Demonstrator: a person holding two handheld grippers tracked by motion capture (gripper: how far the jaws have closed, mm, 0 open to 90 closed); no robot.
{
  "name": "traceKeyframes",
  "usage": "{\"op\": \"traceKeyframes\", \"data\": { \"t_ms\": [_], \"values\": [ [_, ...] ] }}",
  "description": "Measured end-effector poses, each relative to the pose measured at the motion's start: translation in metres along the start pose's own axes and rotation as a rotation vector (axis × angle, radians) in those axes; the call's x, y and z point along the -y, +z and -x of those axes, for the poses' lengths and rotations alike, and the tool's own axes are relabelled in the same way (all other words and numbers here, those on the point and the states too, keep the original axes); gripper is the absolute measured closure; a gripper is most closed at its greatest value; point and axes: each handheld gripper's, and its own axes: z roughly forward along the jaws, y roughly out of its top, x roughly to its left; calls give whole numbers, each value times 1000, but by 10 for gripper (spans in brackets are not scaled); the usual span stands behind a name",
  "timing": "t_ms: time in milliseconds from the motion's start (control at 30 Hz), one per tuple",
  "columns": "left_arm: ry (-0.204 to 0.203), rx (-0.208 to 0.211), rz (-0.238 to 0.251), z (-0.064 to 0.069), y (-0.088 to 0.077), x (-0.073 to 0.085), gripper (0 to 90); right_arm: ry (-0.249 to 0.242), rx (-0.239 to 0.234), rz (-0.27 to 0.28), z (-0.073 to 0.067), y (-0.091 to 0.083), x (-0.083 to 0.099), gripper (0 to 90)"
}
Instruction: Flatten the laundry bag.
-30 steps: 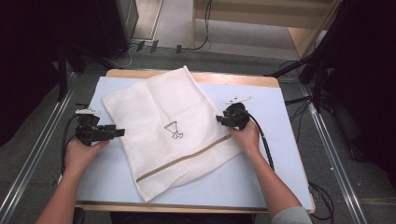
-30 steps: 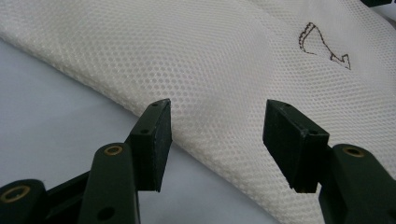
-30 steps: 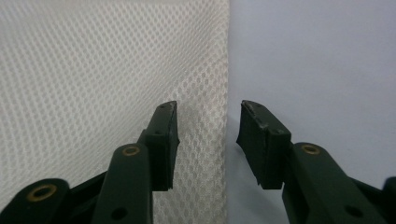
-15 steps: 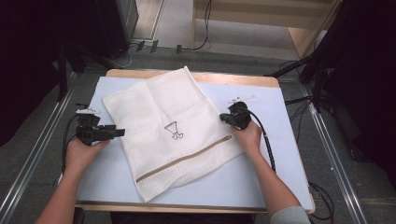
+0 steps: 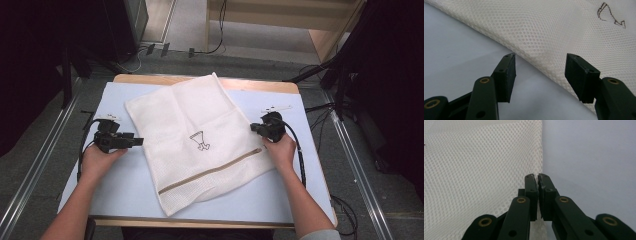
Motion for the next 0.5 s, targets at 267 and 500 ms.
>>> {"op": "traceKeyframes", "data": {
  "t_ms": [267,500],
  "values": [
    [-5,29,-28,7,22,-9,429,42,5,-1,11,-13,17,880],
    [-6,35,-31,13,32,-13,484,39,16,-5,9,-15,21,880]
  ]
}}
